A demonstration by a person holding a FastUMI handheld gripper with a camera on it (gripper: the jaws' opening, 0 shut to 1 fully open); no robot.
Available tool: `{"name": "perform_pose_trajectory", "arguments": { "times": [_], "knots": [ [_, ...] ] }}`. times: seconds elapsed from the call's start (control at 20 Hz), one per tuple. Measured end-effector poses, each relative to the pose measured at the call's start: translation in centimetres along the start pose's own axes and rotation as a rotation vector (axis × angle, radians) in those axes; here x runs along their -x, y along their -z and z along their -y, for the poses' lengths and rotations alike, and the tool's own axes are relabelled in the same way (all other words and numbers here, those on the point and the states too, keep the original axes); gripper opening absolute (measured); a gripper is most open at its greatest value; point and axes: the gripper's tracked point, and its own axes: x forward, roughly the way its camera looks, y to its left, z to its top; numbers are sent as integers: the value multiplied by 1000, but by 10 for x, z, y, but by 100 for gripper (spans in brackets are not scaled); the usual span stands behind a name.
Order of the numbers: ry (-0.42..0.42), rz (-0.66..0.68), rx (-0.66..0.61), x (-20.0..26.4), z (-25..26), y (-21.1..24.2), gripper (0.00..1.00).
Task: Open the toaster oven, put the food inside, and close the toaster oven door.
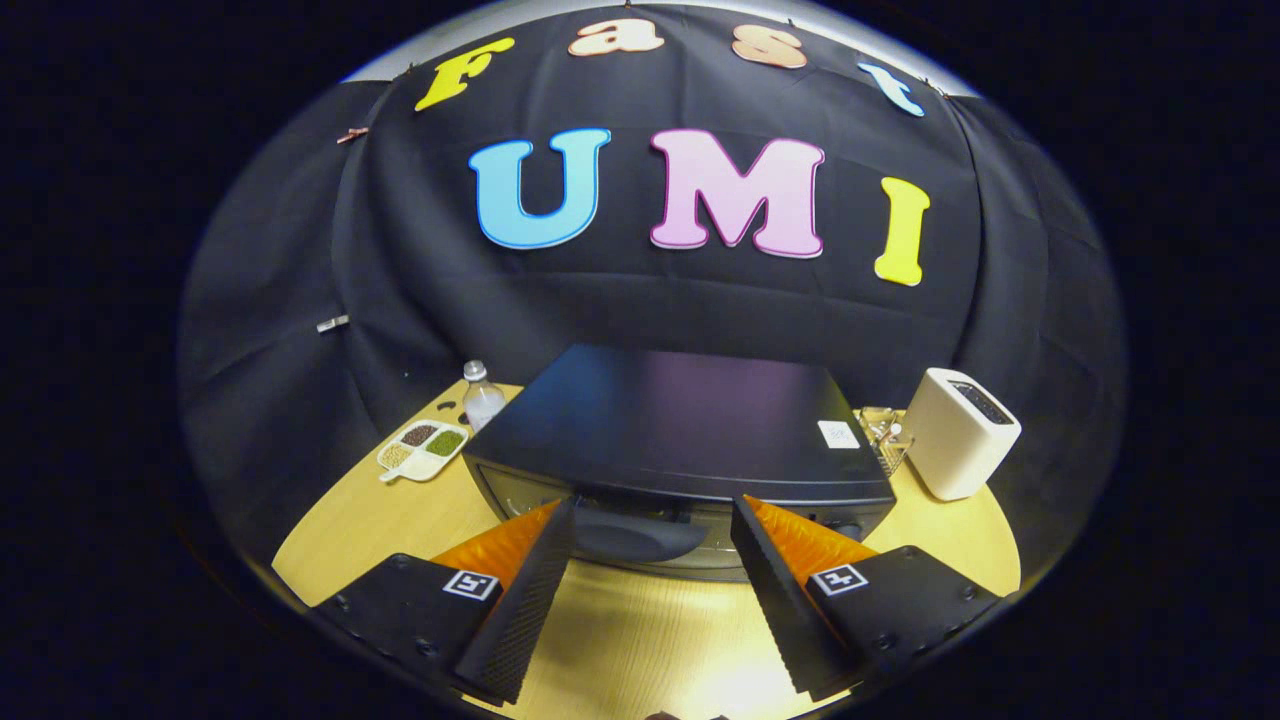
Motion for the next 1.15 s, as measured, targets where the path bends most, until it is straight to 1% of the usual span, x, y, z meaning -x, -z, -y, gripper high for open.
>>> {"name": "perform_pose_trajectory", "arguments": {
  "times": [0.1,0.25,0.55,0.7,0.85,0.95,1.15],
  "knots": [
    [36,69,-15,20,16,-19,98],
    [66,154,-44,54,38,-40,98],
    [130,216,-120,116,91,-58,98],
    [195,243,-128,138,126,-67,97],
    [223,266,-163,157,143,-73,97],
    [250,287,-149,168,157,-79,97],
    [250,296,-151,175,158,-81,98]
  ]
}}
